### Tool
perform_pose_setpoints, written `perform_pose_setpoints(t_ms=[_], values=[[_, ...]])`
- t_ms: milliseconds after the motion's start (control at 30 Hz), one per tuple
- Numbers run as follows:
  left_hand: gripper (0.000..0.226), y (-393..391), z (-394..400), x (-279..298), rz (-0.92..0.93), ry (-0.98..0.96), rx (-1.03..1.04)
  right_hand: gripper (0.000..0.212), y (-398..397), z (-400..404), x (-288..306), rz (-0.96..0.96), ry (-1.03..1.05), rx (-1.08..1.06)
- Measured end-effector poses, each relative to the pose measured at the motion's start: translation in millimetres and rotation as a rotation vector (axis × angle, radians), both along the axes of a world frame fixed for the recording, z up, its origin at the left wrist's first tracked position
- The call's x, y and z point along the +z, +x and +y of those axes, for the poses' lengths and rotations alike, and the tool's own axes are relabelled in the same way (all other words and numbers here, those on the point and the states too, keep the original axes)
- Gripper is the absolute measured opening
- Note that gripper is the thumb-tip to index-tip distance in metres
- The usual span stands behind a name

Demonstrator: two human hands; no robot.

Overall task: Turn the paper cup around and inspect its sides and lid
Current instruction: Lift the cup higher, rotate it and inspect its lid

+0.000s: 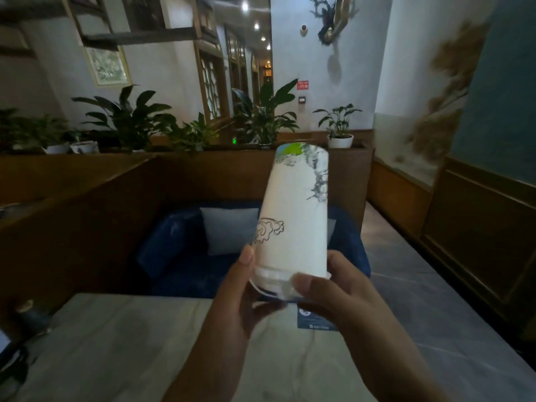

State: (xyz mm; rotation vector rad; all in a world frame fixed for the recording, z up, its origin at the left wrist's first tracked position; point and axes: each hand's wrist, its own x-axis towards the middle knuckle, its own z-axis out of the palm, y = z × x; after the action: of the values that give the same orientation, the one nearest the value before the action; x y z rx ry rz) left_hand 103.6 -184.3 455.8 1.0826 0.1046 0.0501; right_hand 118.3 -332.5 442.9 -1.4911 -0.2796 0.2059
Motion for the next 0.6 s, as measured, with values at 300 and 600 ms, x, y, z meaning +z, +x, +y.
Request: perform_pose_setpoints(t_ms=[300, 600], values=[[0.040, -5.0, -9.8, 7.5, 0.093, -0.317, -0.073, 0.099, 4.5, -9.4, 15.9, -0.053, -0.067, -0.162], [0.082, -4.4, -17.3, -19.3, 0.114, -0.367, -0.231, 0.068, 7.2, -16.1, 34.8, -0.072, 0.181, -0.298]])
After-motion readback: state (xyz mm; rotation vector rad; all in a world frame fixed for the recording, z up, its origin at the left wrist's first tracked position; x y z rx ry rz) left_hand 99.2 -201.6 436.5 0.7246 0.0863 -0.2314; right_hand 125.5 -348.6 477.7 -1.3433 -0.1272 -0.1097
